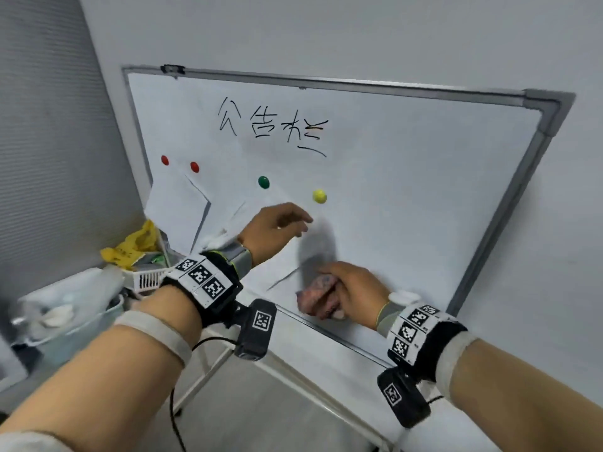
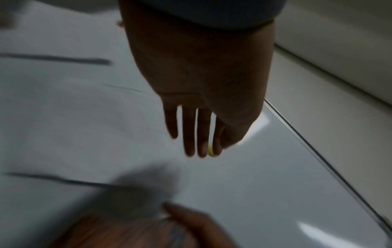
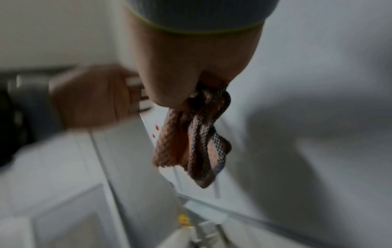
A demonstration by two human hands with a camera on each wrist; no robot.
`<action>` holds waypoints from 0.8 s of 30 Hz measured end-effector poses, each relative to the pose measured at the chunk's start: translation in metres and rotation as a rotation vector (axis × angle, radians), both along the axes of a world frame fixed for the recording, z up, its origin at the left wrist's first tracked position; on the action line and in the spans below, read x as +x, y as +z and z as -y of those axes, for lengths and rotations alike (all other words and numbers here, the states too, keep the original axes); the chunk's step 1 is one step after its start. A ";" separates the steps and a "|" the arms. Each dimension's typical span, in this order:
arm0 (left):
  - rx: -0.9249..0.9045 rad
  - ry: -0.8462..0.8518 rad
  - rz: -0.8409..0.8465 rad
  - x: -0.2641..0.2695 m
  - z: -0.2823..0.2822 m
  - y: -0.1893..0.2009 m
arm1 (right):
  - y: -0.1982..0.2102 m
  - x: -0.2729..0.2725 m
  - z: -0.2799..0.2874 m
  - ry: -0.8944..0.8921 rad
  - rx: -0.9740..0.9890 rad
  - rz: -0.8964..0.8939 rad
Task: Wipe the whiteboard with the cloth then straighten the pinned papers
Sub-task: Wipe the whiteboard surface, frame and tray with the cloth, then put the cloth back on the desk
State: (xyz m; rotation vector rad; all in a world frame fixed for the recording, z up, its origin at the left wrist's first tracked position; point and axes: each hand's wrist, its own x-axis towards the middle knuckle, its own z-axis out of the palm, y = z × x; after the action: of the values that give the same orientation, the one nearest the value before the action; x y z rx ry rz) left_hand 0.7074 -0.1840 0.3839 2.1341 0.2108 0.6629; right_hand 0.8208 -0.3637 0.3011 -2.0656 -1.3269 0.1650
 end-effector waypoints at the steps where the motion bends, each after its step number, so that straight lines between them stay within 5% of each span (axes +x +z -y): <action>1: -0.081 0.005 -0.094 -0.022 -0.005 -0.016 | 0.001 -0.007 -0.009 0.013 0.015 0.005; 5: -0.277 0.093 -0.337 -0.099 -0.011 -0.065 | 0.001 -0.034 -0.041 0.050 0.072 -0.132; 12: -0.634 0.313 -0.315 -0.289 -0.015 -0.111 | -0.001 -0.174 -0.120 0.458 -0.025 -0.370; 15: -0.759 0.483 -0.113 -0.362 -0.019 -0.121 | -0.002 -0.238 -0.163 0.523 -0.121 -0.420; 19: -0.887 0.803 0.144 -0.426 -0.028 -0.125 | -0.015 -0.301 -0.204 0.553 -0.355 -0.817; 22: -0.866 1.005 0.189 -0.484 -0.043 -0.132 | -0.032 -0.370 -0.235 0.697 -0.476 -0.678; 24: -0.853 1.051 0.220 -0.523 -0.054 -0.138 | -0.046 -0.417 -0.257 0.806 -0.350 -0.437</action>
State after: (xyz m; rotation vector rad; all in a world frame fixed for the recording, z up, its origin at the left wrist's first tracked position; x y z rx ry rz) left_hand 0.1843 -0.1298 0.2457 1.0029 1.2812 1.1115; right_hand 0.4035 -0.1067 0.2549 -1.4861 -1.8409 1.1921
